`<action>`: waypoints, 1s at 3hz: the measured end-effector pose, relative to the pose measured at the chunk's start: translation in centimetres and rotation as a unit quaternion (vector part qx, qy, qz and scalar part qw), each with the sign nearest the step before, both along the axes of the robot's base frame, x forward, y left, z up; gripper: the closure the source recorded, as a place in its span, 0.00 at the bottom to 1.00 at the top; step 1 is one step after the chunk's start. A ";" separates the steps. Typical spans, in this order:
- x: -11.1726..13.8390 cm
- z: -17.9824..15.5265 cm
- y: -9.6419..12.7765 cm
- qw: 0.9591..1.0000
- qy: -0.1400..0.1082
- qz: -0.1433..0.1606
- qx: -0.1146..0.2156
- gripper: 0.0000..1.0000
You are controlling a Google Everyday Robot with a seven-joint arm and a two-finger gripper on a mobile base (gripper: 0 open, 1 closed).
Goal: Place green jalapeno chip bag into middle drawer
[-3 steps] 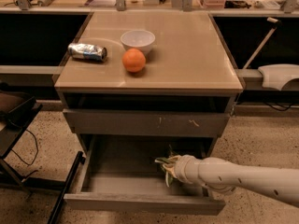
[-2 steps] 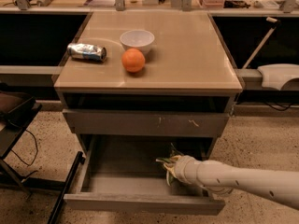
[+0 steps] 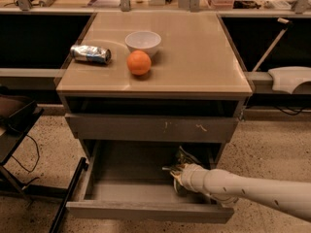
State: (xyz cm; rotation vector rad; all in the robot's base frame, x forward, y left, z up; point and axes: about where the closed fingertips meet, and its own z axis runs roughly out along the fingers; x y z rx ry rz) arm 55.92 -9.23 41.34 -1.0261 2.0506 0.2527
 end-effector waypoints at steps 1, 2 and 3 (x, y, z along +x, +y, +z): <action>0.0 0.0 0.0 1.000 0.000 0.000 0.000 0.58; 0.0 0.0 0.0 1.000 0.000 0.000 0.000 0.35; 0.0 0.0 0.0 1.000 0.000 0.000 0.000 0.11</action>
Offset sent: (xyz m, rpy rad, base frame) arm 0.0000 0.0000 0.0000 0.0000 0.0000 0.0000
